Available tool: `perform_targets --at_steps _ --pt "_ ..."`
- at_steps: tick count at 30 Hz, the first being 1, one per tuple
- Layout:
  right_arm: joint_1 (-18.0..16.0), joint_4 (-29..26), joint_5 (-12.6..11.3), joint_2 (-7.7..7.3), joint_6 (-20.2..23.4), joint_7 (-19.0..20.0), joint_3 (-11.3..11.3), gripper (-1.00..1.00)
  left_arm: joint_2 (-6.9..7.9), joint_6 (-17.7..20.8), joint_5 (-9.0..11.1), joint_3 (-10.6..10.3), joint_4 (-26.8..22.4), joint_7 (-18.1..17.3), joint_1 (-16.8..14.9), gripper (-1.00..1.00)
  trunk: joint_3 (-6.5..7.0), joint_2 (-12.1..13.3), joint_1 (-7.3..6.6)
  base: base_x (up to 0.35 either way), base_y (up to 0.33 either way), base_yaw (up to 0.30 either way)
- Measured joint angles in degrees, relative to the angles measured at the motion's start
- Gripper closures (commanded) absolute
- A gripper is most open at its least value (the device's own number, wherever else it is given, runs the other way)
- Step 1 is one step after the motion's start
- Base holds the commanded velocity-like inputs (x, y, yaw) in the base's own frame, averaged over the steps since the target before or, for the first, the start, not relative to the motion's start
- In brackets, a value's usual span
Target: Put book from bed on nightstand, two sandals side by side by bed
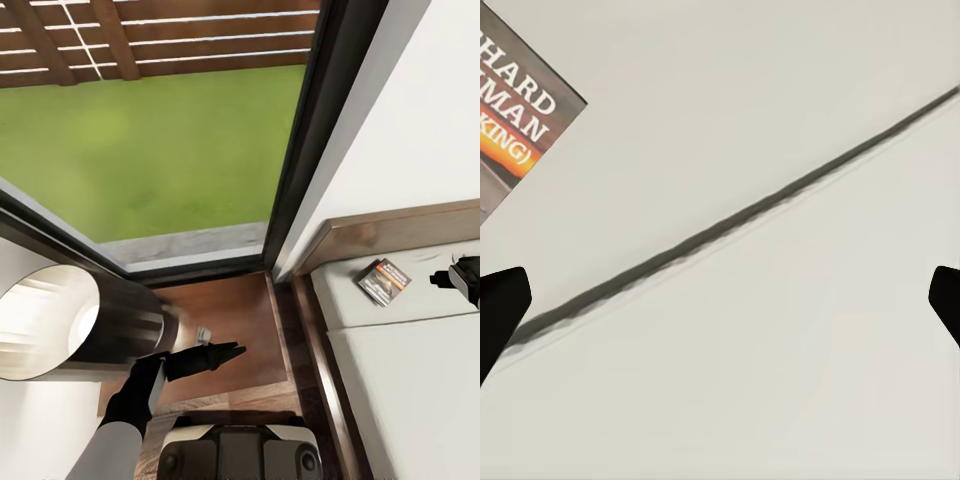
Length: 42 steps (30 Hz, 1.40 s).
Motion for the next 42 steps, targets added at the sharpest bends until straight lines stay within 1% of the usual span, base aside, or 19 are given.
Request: perform_targets --at_steps 9,17,18,20,22,29,32,35,42 --pt "0.0 0.0 0.0 -0.01 0.0 0.0 -0.08 -1.0 0.0 0.0 0.0 0.0 0.0 0.0 0.0 -1.0 -0.73 0.0 0.0 0.0 0.0 0.0" --pt "0.0 -0.48 -0.07 -0.43 -0.08 -0.08 -0.4 -1.0 0.0 0.0 0.0 0.0 0.0 0.0 0.0 -1.0 -0.81 0.0 0.0 0.0 0.0 0.0" --pt "0.0 -1.27 -0.11 -0.44 -0.08 -0.11 -0.43 -1.0 0.0 0.0 0.0 0.0 0.0 0.0 0.0 -1.0 -0.81 -0.01 -0.01 0.0 0.0 0.0" --pt "-0.01 -4.94 0.25 -0.45 -0.04 -0.05 -0.73 -1.0 0.0 0.0 0.0 0.0 0.0 0.0 0.0 -1.0 -0.81 -0.01 -0.01 0.0 0.0 0.0" --pt "-0.01 -7.29 0.18 -0.45 0.0 -0.05 -0.78 -1.0 0.0 0.0 0.0 0.0 0.0 0.0 0.0 -1.0 -0.81 -0.01 -0.01 0.0 0.0 0.0" --pt "0.0 -8.32 0.0 -0.45 0.16 0.02 -0.86 -1.0 0.0 0.0 0.01 0.0 0.0 0.0 0.0 -1.0 -0.81 0.0 0.0 0.0 0.0 0.0" --pt "0.0 -8.39 -0.44 -0.45 0.42 0.09 -0.94 -1.0 0.0 0.0 0.01 0.0 0.0 0.0 0.0 -1.0 -0.81 0.0 0.0 0.0 0.0 0.0" --pt "0.0 -8.42 -1.87 -0.45 0.58 0.16 -1.26 -1.0 0.0 0.0 0.0 0.0 0.0 0.0 0.0 -1.0 -0.81 0.0 0.0 0.0 0.0 0.0" --pt "0.0 -8.49 -8.64 -0.44 0.67 -0.04 -1.95 -1.0 0.0 0.0 0.04 0.0 0.0 0.0 0.0 -1.0 -0.81 0.0 0.0 0.0 0.0 0.0"
